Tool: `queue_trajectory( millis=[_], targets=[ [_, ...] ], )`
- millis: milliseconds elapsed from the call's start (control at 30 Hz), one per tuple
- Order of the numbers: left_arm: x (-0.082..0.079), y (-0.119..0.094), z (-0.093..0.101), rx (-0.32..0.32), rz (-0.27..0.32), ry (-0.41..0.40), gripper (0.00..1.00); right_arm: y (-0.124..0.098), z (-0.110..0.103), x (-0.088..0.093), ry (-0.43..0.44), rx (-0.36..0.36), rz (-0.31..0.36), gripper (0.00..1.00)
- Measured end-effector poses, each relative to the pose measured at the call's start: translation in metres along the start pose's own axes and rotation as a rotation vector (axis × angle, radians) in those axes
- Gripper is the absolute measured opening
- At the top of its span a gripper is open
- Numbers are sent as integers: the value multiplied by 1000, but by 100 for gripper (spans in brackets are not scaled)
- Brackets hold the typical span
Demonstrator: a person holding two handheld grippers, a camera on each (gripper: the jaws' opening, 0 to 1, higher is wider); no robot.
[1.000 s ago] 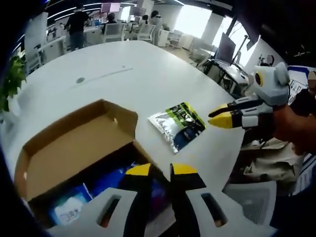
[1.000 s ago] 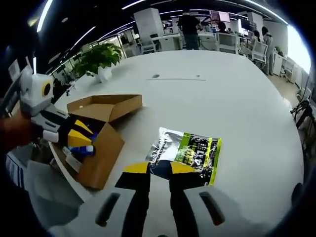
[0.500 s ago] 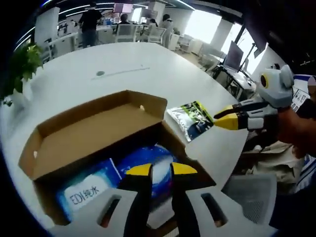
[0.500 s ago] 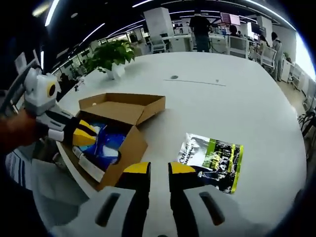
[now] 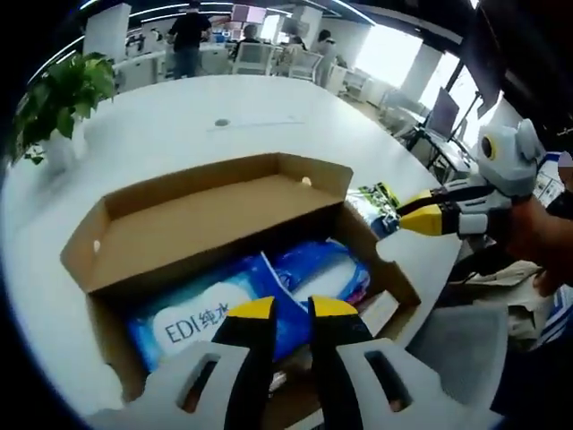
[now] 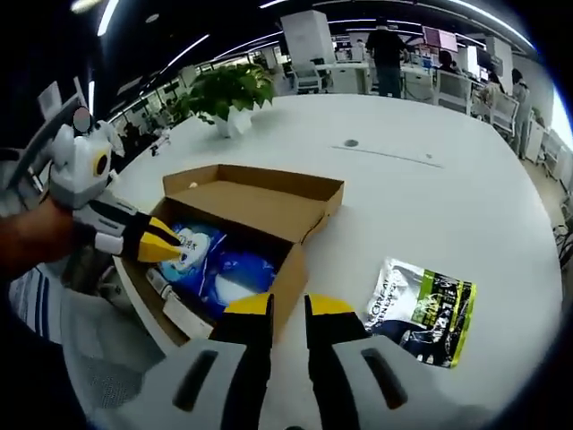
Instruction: Operate the shoe box by opening the lid, removing the specified soft item, and placing it in the target area until the item is outside and the box remains undamaged.
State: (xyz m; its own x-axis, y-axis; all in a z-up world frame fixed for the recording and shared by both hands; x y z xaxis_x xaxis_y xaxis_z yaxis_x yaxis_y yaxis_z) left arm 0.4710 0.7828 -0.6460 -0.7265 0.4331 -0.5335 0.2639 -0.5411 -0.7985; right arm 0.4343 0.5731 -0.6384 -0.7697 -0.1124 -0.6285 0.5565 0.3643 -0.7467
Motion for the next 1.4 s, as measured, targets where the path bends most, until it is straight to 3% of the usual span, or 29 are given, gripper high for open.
queue_trajectory(
  millis=[767,1400],
  targets=[
    [20,-20,-47,-34,5,-66,11,40,-54,-21,-64,-75,-28,12],
    [41,-27,-75,-59,-8,-112,11,85,-88,-21,-113,-142,-95,12]
  ],
)
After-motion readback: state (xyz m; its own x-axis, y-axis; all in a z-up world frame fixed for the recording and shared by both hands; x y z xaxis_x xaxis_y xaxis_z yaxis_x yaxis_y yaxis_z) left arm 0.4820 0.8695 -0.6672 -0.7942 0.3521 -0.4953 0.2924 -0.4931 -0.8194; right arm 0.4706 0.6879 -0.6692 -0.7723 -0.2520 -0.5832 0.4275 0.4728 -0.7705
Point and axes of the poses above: the point that each gripper's makers call its tool centre point, and the gripper's own axes: y roughly forward along the fingers, z roughly to its right, x roughly out of its underside, the point moved 7 cm from there along -y, roughly backward along the fingers, and after that the axes turned 5 degrees about -z, right-handed, at the moved point
